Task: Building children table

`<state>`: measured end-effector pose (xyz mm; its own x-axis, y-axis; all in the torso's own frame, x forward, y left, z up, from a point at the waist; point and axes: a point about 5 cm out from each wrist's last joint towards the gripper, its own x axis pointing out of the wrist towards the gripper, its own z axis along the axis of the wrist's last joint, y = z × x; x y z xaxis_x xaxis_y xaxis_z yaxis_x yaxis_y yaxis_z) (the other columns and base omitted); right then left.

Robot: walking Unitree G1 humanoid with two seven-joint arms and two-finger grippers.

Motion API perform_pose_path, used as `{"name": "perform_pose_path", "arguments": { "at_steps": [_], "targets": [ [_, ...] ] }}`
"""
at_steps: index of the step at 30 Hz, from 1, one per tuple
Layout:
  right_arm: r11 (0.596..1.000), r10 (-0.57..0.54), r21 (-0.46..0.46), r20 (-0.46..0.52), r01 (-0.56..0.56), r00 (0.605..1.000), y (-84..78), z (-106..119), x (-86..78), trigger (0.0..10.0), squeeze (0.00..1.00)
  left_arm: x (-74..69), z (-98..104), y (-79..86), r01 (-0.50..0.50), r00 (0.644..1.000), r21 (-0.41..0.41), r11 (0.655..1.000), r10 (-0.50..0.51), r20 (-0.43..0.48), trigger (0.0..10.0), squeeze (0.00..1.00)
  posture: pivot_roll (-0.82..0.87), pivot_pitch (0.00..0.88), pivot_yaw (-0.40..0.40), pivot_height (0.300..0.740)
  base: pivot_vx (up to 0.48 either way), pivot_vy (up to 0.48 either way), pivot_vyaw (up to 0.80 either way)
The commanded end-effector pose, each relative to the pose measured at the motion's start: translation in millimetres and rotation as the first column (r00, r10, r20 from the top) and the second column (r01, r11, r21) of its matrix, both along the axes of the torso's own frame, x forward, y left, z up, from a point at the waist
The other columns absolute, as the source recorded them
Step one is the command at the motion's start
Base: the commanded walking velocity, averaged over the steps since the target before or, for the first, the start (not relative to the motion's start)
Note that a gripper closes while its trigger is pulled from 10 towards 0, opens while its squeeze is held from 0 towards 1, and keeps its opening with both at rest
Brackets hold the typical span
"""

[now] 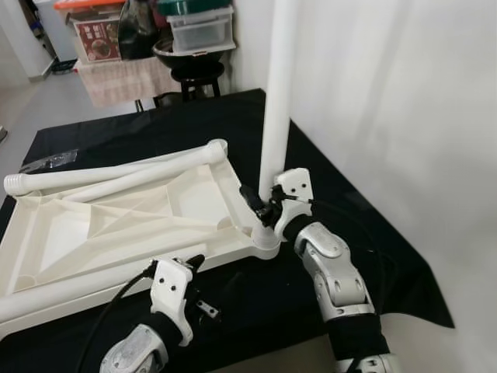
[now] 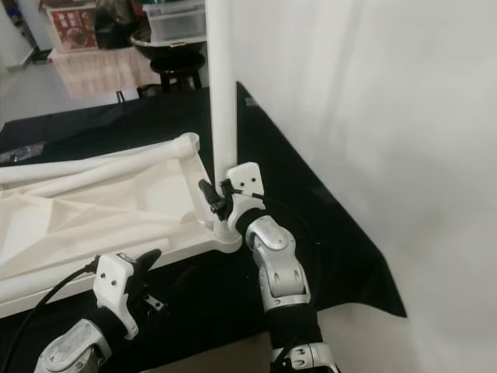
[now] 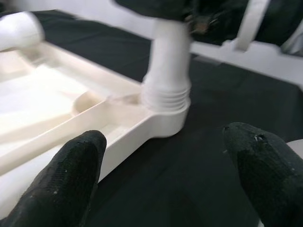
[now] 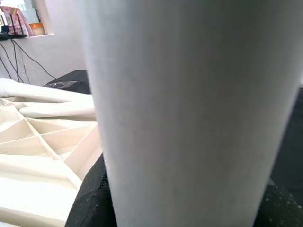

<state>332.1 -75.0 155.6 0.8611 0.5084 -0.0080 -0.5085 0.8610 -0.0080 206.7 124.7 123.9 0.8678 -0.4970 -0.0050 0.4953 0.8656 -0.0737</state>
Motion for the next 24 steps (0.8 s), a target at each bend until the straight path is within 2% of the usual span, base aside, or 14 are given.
{"name": "perform_pose_path", "arguments": {
  "at_steps": [1, 2, 4, 5, 7, 12, 13, 14, 15, 16, 17, 19, 20, 24],
  "targets": [
    [0.999, -0.022, -0.048, -0.133, 0.015, 0.991, -2.2, -32.0, -4.2, 5.1, 0.0, 0.1, -3.9, 2.7, 0.001, 1.0, 0.015, 1.0, -0.001, -0.023, 10.0, 0.0, 0.0, 0.077, 0.011, 0.74, 0.0, 0.0, 0.0],
    [0.997, -0.002, -0.075, -0.128, -0.008, 0.992, 0.2, -30.9, -5.6, 10.0, 0.0, 1.5, -3.2, 2.9, -0.025, 1.0, 0.014, 1.0, 0.026, -0.014, 10.0, 0.0, 0.0, 0.074, 0.005, 0.74, 0.0, 0.0, 0.0],
    [0.998, -0.007, -0.07, -0.134, -0.003, 0.991, 1.0, -29.5, -7.6, 10.0, 0.0, 2.0, -2.9, 3.0, -0.035, 0.999, 0.013, 0.999, 0.035, -0.011, 10.0, 0.0, 0.0, 0.074, 0.005, 0.74, 0.0, 0.0, 0.0],
    [0.999, -0.011, -0.054, -0.14, 0.004, 0.99, -0.4, -26.6, -7.2, 10.0, 1.0, 3.2, -2.7, 2.8, -0.041, 0.999, 0.011, 0.999, 0.041, -0.009, 10.0, 0.0, 0.0, 0.07, -0.005, 0.74, 0.0, 0.0, 0.0],
    [1.0, -0.008, -0.027, -0.149, 0.004, 0.989, -0.1, -22.2, -8.0, 10.0, 1.0, 4.3, -2.5, 2.4, -0.043, 0.999, 0.01, 0.999, 0.043, -0.009, 10.0, 0.0, 0.0, 0.067, -0.007, 0.74, 0.0, 0.0, 0.0],
    [0.989, 0.149, 0.01, -0.16, -0.149, 0.976, 6.2, -11.8, -6.5, 10.0, 1.0, 7.4, -3.2, 1.3, -0.041, 0.999, 0.007, 0.999, 0.041, -0.012, 10.0, 0.0, 0.0, 0.06, -0.008, 0.74, 0.0, 0.0, 0.0],
    [0.974, 0.228, 0.033, -0.165, -0.226, 0.959, 7.9, -10.3, -6.3, 10.0, 0.9, 8.2, -3.3, 0.8, -0.039, 0.999, 0.006, 0.999, 0.039, -0.013, 10.0, 0.0, 0.0, 0.054, -0.011, 0.74, 0.0, 0.0, 0.0],
    [0.974, 0.228, 0.033, -0.165, -0.226, 0.959, 7.9, -10.3, -6.3, 10.0, 0.9, 8.2, -3.3, 0.8, -0.039, 0.999, 0.006, 0.999, 0.039, -0.013, 10.0, 0.0, 0.0, 0.054, -0.011, 0.74, 0.0, 0.0, 0.0],
    [0.959, 0.284, 0.05, -0.167, -0.279, 0.944, 9.0, -9.0, -6.3, 10.0, 0.9, 8.8, -3.3, 0.5, -0.038, 0.999, 0.005, 0.999, 0.038, -0.014, 10.0, 0.0, 0.0, 0.054, -0.011, 0.74, 0.0, 0.0, 0.0],
    [0.917, 0.399, 0.069, -0.145, -0.393, 0.906, 10.1, -3.2, -6.6, 10.0, 0.0, 9.9, -3.7, 0.1, -0.036, 0.999, 0.005, 0.999, 0.036, -0.014, 10.0, 0.0, 0.0, 0.048, -0.009, 0.74, 0.0, 0.0, 0.0],
    [0.851, 0.525, 0.08, -0.112, -0.519, 0.844, 9.0, 4.8, -7.1, 10.0, 0.0, 10.8, -4.0, -0.1, -0.036, 0.999, 0.004, 0.999, 0.036, -0.015, 10.0, 0.0, -0.01, 0.046, -0.007, 0.74, 0.0, 0.0, 0.0],
    [0.756, 0.654, 0.053, -0.078, -0.652, 0.753, 3.4, 15.2, -3.7, 10.0, 0.0, 12.4, -4.8, -0.4, -0.036, 0.999, 0.005, 0.999, 0.036, -0.016, 10.0, 0.0, 0.0, 0.039, -0.007, 0.74, 0.0, 0.0, 0.0],
    [0.756, 0.654, 0.053, -0.078, -0.652, 0.753, 3.4, 15.2, -3.7, 10.0, 0.0, 12.4, -4.8, -0.4, -0.036, 0.999, 0.005, 0.999, 0.036, -0.016, 10.0, 0.0, 0.0, 0.039, -0.007, 0.74, 0.0, 0.0, 0.0],
    [0.681, 0.728, -0.015, -0.091, -0.732, 0.679, -7.9, 27.4, 13.8, 10.0, 0.0, 14.5, -6.2, -1.0, -0.036, 0.999, 0.005, 0.999, 0.036, -0.019, 10.0, 0.0, 0.01, 0.023, -0.012, 0.74, 0.0, 0.0, 0.0]
  ]
}}
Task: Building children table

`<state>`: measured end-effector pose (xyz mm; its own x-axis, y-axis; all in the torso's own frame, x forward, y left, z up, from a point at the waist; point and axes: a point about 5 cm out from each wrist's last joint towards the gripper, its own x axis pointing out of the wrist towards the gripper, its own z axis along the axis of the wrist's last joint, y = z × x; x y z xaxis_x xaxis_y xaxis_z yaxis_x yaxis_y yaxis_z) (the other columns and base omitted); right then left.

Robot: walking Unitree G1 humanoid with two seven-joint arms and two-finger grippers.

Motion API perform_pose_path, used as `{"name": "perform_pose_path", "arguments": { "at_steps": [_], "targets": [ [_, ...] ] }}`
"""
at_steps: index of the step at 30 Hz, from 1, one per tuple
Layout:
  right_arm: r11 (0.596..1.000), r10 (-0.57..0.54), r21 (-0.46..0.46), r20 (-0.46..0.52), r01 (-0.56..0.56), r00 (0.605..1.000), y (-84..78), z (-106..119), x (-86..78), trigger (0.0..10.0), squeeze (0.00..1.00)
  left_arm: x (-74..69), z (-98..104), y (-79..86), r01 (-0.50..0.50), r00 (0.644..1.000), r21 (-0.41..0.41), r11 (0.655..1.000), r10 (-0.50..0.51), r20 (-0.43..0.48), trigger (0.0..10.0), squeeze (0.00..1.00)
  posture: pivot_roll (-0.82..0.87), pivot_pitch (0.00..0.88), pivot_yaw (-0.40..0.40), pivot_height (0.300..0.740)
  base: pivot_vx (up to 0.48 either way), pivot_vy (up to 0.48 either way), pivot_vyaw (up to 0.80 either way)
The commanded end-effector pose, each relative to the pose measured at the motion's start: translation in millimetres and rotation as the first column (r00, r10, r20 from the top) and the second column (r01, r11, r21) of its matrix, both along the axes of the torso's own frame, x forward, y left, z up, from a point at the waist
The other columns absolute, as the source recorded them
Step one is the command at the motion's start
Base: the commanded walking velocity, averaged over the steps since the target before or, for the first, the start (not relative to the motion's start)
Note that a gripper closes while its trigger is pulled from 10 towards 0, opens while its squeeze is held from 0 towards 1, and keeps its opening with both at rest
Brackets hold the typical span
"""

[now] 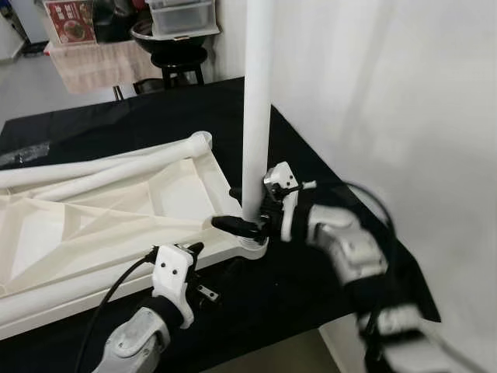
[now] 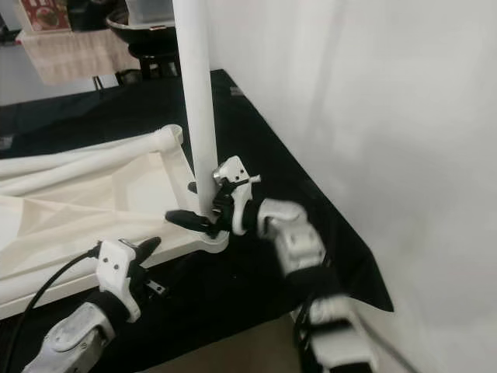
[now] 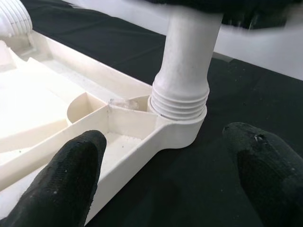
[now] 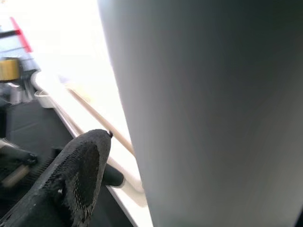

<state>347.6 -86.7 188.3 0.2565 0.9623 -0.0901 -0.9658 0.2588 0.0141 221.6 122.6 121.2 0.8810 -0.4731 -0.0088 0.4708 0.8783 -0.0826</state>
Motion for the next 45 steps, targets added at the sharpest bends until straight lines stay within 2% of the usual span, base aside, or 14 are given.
{"name": "perform_pose_path", "arguments": {
  "at_steps": [1, 8, 9, 24, 26, 27, 28, 29, 33, 40, 41, 43, 44, 45],
  "targets": [
    [0.998, 0.06, -0.007, -0.011, -0.06, 0.998, 2.1, -2.4, 2.3, 10.0, 0.0, 0.0, -3.9, 1.0, -0.008, 1.0, 0.011, 1.0, 0.008, -0.012, 10.0, 0.0, 0.01, 0.023, -0.012, 0.74, 0.0, 0.0, 0.0],
    [0.999, 0.045, -0.005, -0.062, -0.045, 0.997, -2.8, 2.5, 18.9, 9.5, 0.0, 1.7, -5.3, 0.3, -0.012, 1.0, 0.014, 1.0, 0.012, -0.012, 10.0, 0.0, 0.03, 0.012, -0.022, 0.74, 0.0, 0.0, 0.0],
    [0.999, 0.046, 0.003, -0.077, -0.046, 0.996, -2.3, 2.5, 20.2, 0.0, 0.0, 2.1, -5.6, 0.1, -0.014, 1.0, 0.015, 1.0, 0.014, -0.012, 10.0, 0.0, 0.03, 0.01, -0.023, 0.74, 0.0, 0.0, 0.0],
    [0.986, -0.132, -0.115, -0.066, 0.124, 0.989, -25.1, -20.8, 24.3, 0.0, 0.0, -1.0, -4.4, -2.8, 0.026, 1.0, 0.038, 0.999, -0.027, 0.016, 10.0, 0.0, 0.02, 0.019, -0.021, 0.74, 0.0, 0.0, 0.0],
    [0.925, -0.355, -0.174, -0.082, 0.337, 0.931, -31.1, -34.3, 27.4, 0.0, 0.0, -4.7, -2.5, -5.7, 0.06, 0.997, 0.054, 0.997, -0.062, 0.04, 10.0, 0.0, 0.02, 0.02, -0.024, 0.74, 0.0, 0.0, 0.0],
    [0.851, -0.502, -0.223, -0.083, 0.475, 0.861, -35.9, -43.6, 28.1, 0.0, 0.0, -7.6, -1.2, -7.4, 0.083, 0.995, 0.066, 0.994, -0.087, 0.056, 10.0, 0.0, 0.02, 0.022, -0.024, 0.74, 0.0, 0.0, 0.0],
    [0.686, -0.723, -0.213, -0.086, 0.696, 0.686, -35.9, -54.7, 23.3, 0.0, 0.0, -9.2, -0.1, -7.6, 0.096, 0.993, 0.067, 0.993, -0.101, 0.068, 10.0, 0.0, 0.01, 0.029, -0.021, 0.74, 0.0, 0.0, 0.0],
    [0.661, -0.75, -0.203, -0.153, 0.722, 0.644, -16.4, -68.7, -2.6, 0.0, 0.0, -10.0, 0.8, -6.6, 0.104, 0.992, 0.054, 0.993, -0.107, 0.069, 10.0, 0.0, 0.0, 0.048, 0.004, 0.74, 0.0, 0.0, 0.0],
    [0.74, -0.671, -0.179, -0.125, 0.649, 0.731, 10.5, -74.0, -35.7, 0.0, 0.0, -9.9, 0.3, -4.0, 0.104, 0.992, 0.039, 0.994, -0.107, 0.065, 10.0, 0.0, -0.03, 0.024, 0.026, 0.74, 0.0, 0.0, 0.0],
    [0.756, -0.649, -0.211, -0.117, 0.62, 0.752, 11.9, -73.7, -22.9, 0.0, 0.0, -8.7, -1.4, -4.0, 0.106, 0.993, 0.022, 0.994, -0.107, 0.051, 10.0, 0.0, 0.0, 0.016, 0.003, 0.74, 0.0, 0.0, 0.0],
    [0.747, -0.657, -0.225, -0.109, 0.625, 0.746, 13.4, -71.5, -24.9, 10.0, 0.0, -9.0, -1.7, -3.5, 0.089, 0.994, 0.023, 0.996, -0.091, 0.058, 10.0, 0.0, 0.0, 0.014, 0.001, 0.74, 0.0, 0.0, 0.0],
    [0.747, -0.657, -0.225, -0.109, 0.625, 0.746, 13.4, -71.5, -24.9, 10.0, 0.0, -9.0, -1.7, -3.5, 0.089, 0.994, 0.023, 0.996, -0.091, 0.058, 10.0, 0.0, 0.0, 0.014, 0.001, 0.74, 0.0, 0.0, 0.0],
    [0.773, -0.626, -0.223, -0.121, 0.593, 0.77, 15.8, -68.1, -26.0, 10.0, 1.0, -9.0, -1.6, -3.2, 0.073, 0.995, 0.022, 0.997, -0.074, 0.063, 10.0, 0.0, 0.0, 0.008, 0.0, 0.74, 0.0, 0.0, 0.0],
    [0.836, -0.539, -0.203, -0.137, 0.509, 0.831, 20.8, -61.2, -29.9, 10.0, 1.0, -8.9, -1.7, -3.3, 0.067, 0.996, 0.018, 0.998, -0.068, 0.066, 10.0, 0.0, 0.0, 0.008, -0.003, 0.74, 0.0, 0.0, 0.0]
  ]
}}
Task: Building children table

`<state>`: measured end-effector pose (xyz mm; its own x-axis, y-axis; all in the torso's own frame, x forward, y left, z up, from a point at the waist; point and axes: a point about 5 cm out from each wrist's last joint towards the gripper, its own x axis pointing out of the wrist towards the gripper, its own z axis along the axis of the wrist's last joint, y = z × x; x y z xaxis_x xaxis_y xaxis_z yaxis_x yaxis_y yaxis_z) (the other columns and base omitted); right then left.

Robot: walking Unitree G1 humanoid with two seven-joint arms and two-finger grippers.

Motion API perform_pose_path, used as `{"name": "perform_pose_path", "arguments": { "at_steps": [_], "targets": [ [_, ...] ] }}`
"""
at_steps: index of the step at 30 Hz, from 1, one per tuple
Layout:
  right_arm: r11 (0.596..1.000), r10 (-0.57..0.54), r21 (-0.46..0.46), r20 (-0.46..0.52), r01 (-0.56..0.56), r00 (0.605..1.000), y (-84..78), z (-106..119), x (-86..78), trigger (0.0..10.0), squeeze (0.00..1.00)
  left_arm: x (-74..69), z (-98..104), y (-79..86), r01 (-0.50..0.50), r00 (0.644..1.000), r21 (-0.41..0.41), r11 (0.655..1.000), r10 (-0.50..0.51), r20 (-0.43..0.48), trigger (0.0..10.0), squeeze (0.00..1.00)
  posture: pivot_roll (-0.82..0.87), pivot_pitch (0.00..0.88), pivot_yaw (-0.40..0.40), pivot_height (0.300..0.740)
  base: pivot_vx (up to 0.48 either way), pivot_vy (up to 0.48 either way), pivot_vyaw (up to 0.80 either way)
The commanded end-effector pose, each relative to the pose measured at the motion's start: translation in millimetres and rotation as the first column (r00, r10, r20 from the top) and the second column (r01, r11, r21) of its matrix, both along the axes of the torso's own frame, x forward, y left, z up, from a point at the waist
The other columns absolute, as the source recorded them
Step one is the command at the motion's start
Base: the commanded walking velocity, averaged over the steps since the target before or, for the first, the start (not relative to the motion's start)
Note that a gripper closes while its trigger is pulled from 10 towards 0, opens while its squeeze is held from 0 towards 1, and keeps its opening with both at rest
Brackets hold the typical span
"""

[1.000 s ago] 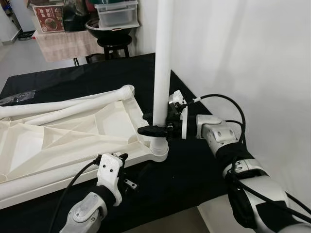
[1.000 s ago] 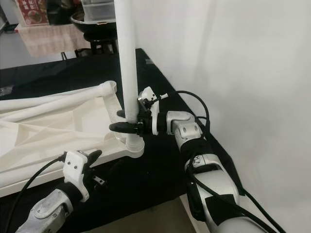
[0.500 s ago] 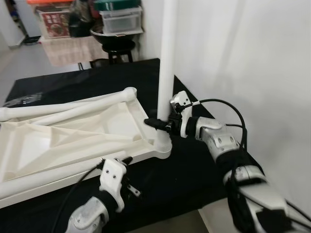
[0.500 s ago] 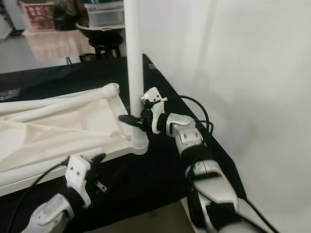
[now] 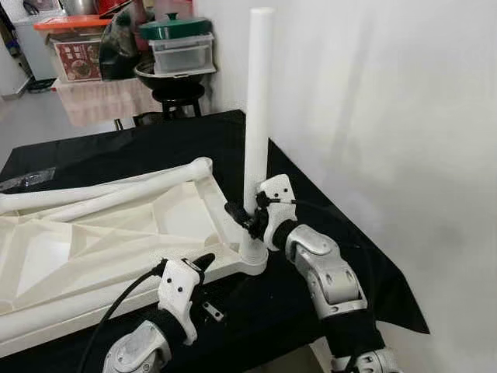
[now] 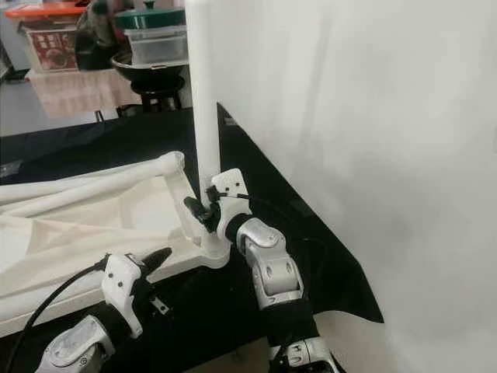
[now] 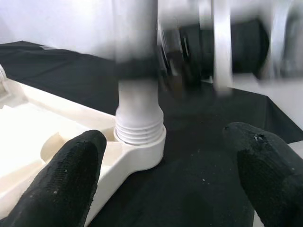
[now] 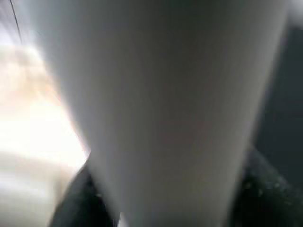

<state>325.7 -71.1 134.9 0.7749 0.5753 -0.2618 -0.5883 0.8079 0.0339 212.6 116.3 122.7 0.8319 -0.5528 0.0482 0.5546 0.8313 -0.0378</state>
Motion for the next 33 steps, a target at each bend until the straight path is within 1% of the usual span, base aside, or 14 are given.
{"name": "perform_pose_path", "arguments": {
  "at_steps": [1, 2, 4, 6, 7, 8, 9, 11, 17, 19, 26, 28, 32, 33],
  "targets": [
    [0.994, 0.109, 0.013, -0.084, -0.109, 0.991, 5.3, -7.8, -8.0, 10.0, 1.0, 0.0, -3.3, 3.0, -0.025, 1.0, 0.006, 1.0, 0.025, -0.005, 10.0, 0.0, 0.0, 0.008, -0.003, 0.74, 0.0, 0.0, 0.0],
    [0.977, 0.211, 0.044, -0.063, -0.208, 0.976, 7.7, 0.3, -8.2, 10.0, 1.0, 0.1, -3.4, 2.9, -0.026, 1.0, 0.003, 1.0, 0.026, -0.005, 10.0, 0.0, 0.0, 0.007, -0.001, 0.74, 0.0, 0.0, 0.0],
    [0.977, 0.211, 0.044, -0.063, -0.208, 0.976, 7.7, 0.3, -8.2, 10.0, 1.0, 0.1, -3.4, 2.9, -0.026, 1.0, 0.003, 1.0, 0.026, -0.005, 10.0, 0.0, 0.0, 0.007, -0.001, 0.74, 0.0, 0.0, 0.0],
    [0.869, 0.488, 0.077, 0.037, -0.489, 0.872, 8.4, 20.1, -8.9, 10.0, 1.0, 1.0, -3.5, 2.5, -0.025, 1.0, 0.001, 1.0, 0.025, -0.006, 10.0, 0.0, 0.01, 0.006, -0.005, 0.74, 0.0, 0.0, 0.0],
    [0.869, 0.488, 0.077, 0.037, -0.489, 0.872, 8.4, 20.1, -8.9, 10.0, 1.0, 1.0, -3.5, 2.5, -0.025, 1.0, 0.001, 1.0, 0.025, -0.006, 10.0, 0.0, 0.01, 0.006, -0.005, 0.74, 0.0, 0.0, 0.0],
    [0.805, 0.585, 0.071, 0.074, -0.589, 0.808, 6.7, 26.4, -8.8, 10.0, 0.0, 1.7, -3.4, 2.6, -0.029, 1.0, 0.003, 1.0, 0.029, -0.005, 10.0, 0.0, 0.01, 0.005, -0.005, 0.74, 0.0, 0.0, 0.0],
    [0.758, 0.644, 0.063, 0.086, -0.649, 0.761, 4.5, 29.1, -5.6, 10.0, 0.0, 2.4, -3.4, 2.8, -0.036, 0.999, 0.005, 0.999, 0.036, -0.004, 10.0, 0.0, 0.01, 0.004, -0.008, 0.74, 0.0, 0.0, 0.0],
    [0.739, 0.666, 0.052, 0.089, -0.671, 0.741, 3.0, 29.8, -1.3, 10.0, 0.0, 2.9, -3.3, 3.2, -0.043, 0.999, 0.008, 0.999, 0.043, -0.002, 10.0, 0.0, 0.02, 0.004, -0.009, 0.74, 0.0, 0.0, 0.0],
    [0.721, 0.685, 0.068, 0.076, -0.69, 0.724, 1.5, 33.7, 17.8, 9.4, 0.0, 3.4, -3.5, 5.5, -0.077, 0.997, 0.019, 0.997, 0.077, 0.005, 10.0, 0.0, 0.03, 0.0, -0.012, 0.74, 0.0, 0.0, 0.0],
    [0.714, 0.691, 0.085, 0.074, -0.695, 0.719, 1.0, 37.0, 22.2, 0.0, 0.0, 3.3, -3.7, 6.5, -0.089, 0.996, 0.023, 0.996, 0.089, 0.009, 10.0, 0.0, 0.03, 0.0, -0.009, 0.74, 0.0, 0.0, 0.0],
    [0.738, 0.664, 0.096, 0.074, -0.668, 0.744, -6.9, 40.4, 32.0, 0.0, 0.0, 3.9, -3.6, 6.5, -0.096, 0.995, 0.019, 0.995, 0.096, 0.01, 10.0, 0.0, 0.02, 0.002, -0.009, 0.74, 0.0, 0.0, 0.0],
    [0.778, 0.619, 0.079, 0.076, -0.624, 0.782, -17.2, 35.7, 34.3, 0.0, 0.0, 3.5, -3.2, 5.5, -0.094, 0.996, 0.012, 0.996, 0.094, 0.009, 10.0, 0.0, 0.01, 0.01, -0.009, 0.74, 0.0, 0.0, 0.0],
    [0.797, 0.596, 0.067, 0.079, -0.6, 0.799, -22.4, 32.7, 35.5, 0.0, 0.0, 3.2, -3.0, 4.9, -0.093, 0.996, 0.009, 0.996, 0.093, 0.009, 10.0, 0.0, 0.01, 0.01, -0.009, 0.74, 0.0, 0.0, 0.0],
    [0.834, 0.542, 0.076, 0.073, -0.546, 0.837, -28.1, 28.3, 35.5, 0.0, 0.0, 3.0, -2.5, 4.9, -0.095, 0.995, 0.005, 0.996, 0.095, 0.008, 10.0, 0.0, 0.01, 0.018, -0.009, 0.74, 0.0, 0.0, 0.0]
  ]
}}
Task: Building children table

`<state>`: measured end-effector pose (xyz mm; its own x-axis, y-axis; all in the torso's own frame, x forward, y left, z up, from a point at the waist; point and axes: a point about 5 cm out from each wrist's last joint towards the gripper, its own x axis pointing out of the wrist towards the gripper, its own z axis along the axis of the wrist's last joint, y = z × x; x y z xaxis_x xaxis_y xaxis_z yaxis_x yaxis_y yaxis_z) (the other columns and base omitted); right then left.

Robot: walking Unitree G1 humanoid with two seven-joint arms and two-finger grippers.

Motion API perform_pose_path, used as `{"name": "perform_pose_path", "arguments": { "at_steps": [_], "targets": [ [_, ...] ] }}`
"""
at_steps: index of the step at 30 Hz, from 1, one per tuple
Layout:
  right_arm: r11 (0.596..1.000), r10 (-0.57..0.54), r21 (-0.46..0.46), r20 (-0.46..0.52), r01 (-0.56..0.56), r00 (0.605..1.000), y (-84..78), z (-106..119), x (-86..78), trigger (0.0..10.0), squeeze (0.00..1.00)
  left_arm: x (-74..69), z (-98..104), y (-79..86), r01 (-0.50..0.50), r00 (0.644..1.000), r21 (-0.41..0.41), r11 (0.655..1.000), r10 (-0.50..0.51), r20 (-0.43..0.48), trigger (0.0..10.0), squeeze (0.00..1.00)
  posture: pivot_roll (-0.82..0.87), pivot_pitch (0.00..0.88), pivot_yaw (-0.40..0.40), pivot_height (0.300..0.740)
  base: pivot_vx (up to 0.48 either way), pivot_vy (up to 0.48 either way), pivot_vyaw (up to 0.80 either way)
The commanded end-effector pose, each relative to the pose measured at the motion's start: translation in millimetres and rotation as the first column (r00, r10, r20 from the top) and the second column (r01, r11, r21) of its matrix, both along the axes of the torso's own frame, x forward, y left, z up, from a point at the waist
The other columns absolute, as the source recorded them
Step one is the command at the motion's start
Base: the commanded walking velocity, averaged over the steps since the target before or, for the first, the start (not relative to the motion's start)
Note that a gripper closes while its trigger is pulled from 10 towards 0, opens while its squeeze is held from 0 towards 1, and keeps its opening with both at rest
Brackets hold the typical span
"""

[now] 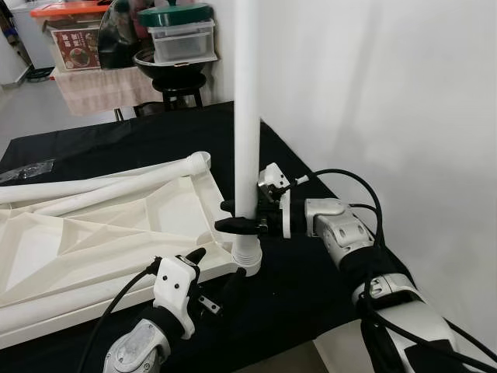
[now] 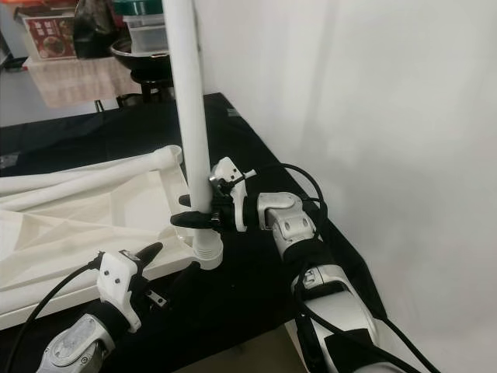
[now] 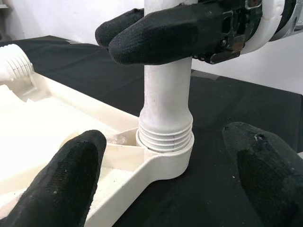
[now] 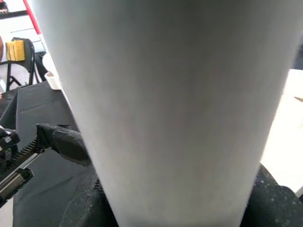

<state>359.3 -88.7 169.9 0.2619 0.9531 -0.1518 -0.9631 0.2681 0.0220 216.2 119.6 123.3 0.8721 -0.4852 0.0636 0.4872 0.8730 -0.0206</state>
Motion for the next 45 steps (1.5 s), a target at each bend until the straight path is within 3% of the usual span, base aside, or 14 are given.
{"name": "perform_pose_path", "arguments": {
  "at_steps": [1, 3, 6, 9, 16, 17, 18, 19, 20, 25, 27, 41, 43, 45],
  "targets": [
    [0.996, -0.088, 0.0, -0.031, 0.088, 0.996, -10.6, -6.8, 1.9, 0.0, 0.0, -0.5, -3.1, 1.7, -0.015, 1.0, -0.002, 1.0, 0.015, -0.014, 10.0, 0.0, 0.01, 0.018, -0.009, 0.74, 0.0, 0.0, 0.0],
    [0.982, -0.189, -0.013, -0.031, 0.189, 0.981, -14.6, -14.2, 1.0, 0.0, 0.0, -0.7, -2.5, 2.1, -0.017, 1.0, -0.006, 1.0, 0.017, -0.014, 10.0, 0.0, 0.0, 0.032, -0.007, 0.74, 0.0, 0.0, 0.0],
    [0.714, -0.698, -0.067, 0.003, 0.697, 0.716, -20.8, -37.4, -9.9, 0.0, 0.0, -1.5, -1.0, 4.2, -0.022, 1.0, -0.007, 1.0, 0.022, -0.015, 10.0, 0.0, -0.02, 0.053, -0.002, 0.74, 0.0, 0.0, 0.0],
    [0.632, -0.77, -0.086, 0.037, 0.77, 0.637, -11.9, -46.5, -32.9, 0.0, 0.0, -1.8, -0.3, 5.6, -0.024, 1.0, -0.007, 1.0, 0.024, -0.015, 10.0, 0.0, -0.02, 0.06, 0.006, 0.74, 0.0, 0.0, 0.0],
    [0.672, -0.736, -0.066, 0.052, 0.738, 0.675, -0.1, -44.6, -26.6, 0.0, 0.0, 0.1, -0.5, 8.2, -0.028, 0.999, -0.001, 1.0, 0.028, -0.022, 10.0, 0.0, -0.01, 0.046, 0.009, 0.74, 0.0, 0.0, 0.0],
    [0.666, -0.74, -0.072, 0.053, 0.742, 0.67, 1.2, -45.0, -23.9, 10.0, 0.0, 0.3, -0.5, 8.5, -0.028, 0.999, 0.002, 1.0, 0.028, -0.023, 10.0, 0.0, -0.02, 0.048, 0.016, 0.74, 0.0, 0.0, 0.0],
    [0.666, -0.74, -0.072, 0.053, 0.742, 0.67, 1.2, -45.0, -23.9, 10.0, 0.0, 0.3, -0.5, 8.5, -0.028, 0.999, 0.002, 1.0, 0.028, -0.023, 10.0, 0.0, -0.02, 0.048, 0.016, 0.74, 0.0, 0.0, 0.0],
    [0.69, -0.719, -0.063, 0.052, 0.721, 0.693, 5.7, -42.2, -22.9, 10.0, 0.75, 0.1, -0.7, 9.2, -0.037, 0.999, 0.004, 0.999, 0.037, -0.023, 10.0, 0.0, -0.02, 0.049, 0.019, 0.74, 0.0, 0.0, 0.0],
    [0.741, -0.669, -0.046, 0.032, 0.67, 0.743, 12.4, -38.4, -22.3, 10.0, 1.0, 0.2, -0.8, 9.4, -0.043, 0.999, 0.004, 0.999, 0.043, -0.023, 10.0, 0.0, -0.01, 0.047, 0.019, 0.74, 0.0, 0.0, 0.0],
    [0.837, -0.547, 0.018, -0.006, 0.547, 0.837, 23.2, -26.8, -16.8, 10.0, 1.0, 1.1, -1.6, 8.5, -0.038, 0.999, 0.002, 0.999, 0.038, -0.027, 10.0, 0.0, -0.01, 0.039, 0.014, 0.74, 0.0, 0.0, 0.0],
    [0.938, -0.336, 0.094, 0.019, 0.333, 0.942, 30.2, -5.6, -15.8, 10.0, 0.0, 2.3, -2.6, 7.6, -0.029, 0.999, -0.001, 1.0, 0.029, -0.032, 10.0, 0.0, -0.01, 0.03, 0.015, 0.74, 0.0, 0.0, 0.0],
    [0.995, 0.086, 0.042, 0.014, -0.087, 0.996, 23.6, 9.5, -3.3, 10.0, 0.0, 4.5, -6.2, 6.5, -0.029, 0.999, 0.0, 1.0, 0.029, -0.043, 10.0, 0.0, 0.01, 0.002, 0.012, 0.74, 0.0, 0.0, 0.0],
    [0.993, 0.1, 0.057, -0.019, -0.099, 0.995, 21.2, 8.9, -1.1, 0.0, 0.0, 4.3, -7.1, 6.0, -0.028, 0.999, -0.001, 1.0, 0.028, -0.045, 10.0, 0.0, 0.01, 0.0, 0.011, 0.74, 0.0, 0.0, 0.0],
    [0.993, 0.103, 0.06, -0.032, -0.101, 0.994, 19.2, 7.4, -0.7, 0.0, 0.0, 4.0, -7.3, 5.6, -0.027, 0.999, -0.002, 1.0, 0.027, -0.046, 10.0, 0.0, 0.01, 0.0, 0.01, 0.74, 0.0, 0.0, 0.0]
  ]
}}
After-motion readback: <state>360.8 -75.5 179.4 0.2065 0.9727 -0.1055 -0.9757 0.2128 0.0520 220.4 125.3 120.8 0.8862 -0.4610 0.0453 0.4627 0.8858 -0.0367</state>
